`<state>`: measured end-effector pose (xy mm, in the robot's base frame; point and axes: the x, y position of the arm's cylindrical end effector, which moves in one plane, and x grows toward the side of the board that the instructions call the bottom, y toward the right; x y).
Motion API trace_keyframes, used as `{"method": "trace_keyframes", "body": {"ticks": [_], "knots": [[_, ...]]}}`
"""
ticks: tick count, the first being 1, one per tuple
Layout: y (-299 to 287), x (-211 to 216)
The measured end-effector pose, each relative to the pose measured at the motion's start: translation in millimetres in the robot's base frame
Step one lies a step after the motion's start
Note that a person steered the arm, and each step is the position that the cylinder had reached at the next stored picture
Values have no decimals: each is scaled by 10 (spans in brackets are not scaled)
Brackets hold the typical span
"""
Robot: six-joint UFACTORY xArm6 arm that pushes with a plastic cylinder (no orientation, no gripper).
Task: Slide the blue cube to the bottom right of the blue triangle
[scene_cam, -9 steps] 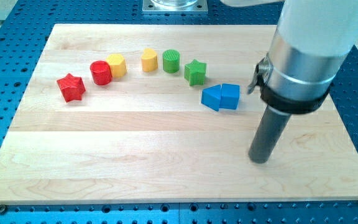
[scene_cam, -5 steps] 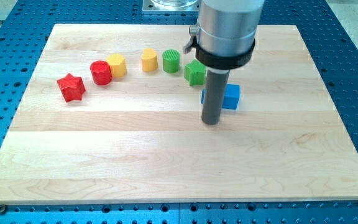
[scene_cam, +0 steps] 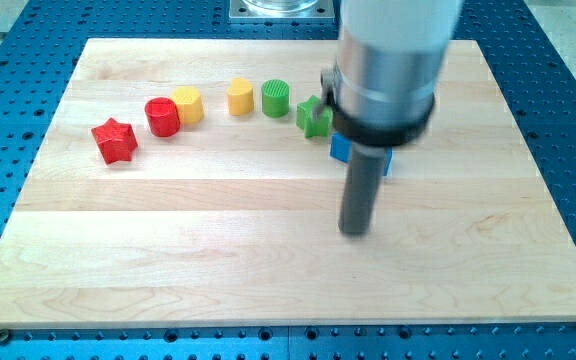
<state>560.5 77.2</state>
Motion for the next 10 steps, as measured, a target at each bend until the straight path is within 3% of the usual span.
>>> {"method": "trace_keyframes", "body": {"ticks": [1, 2, 3, 4, 5, 7, 8, 9, 10], "knots": [[522, 395], [1177, 104], [1536, -671], [1456, -1486], [1052, -1674], [296, -1631], [239, -1325], [428, -1314], [830, -1635]]}}
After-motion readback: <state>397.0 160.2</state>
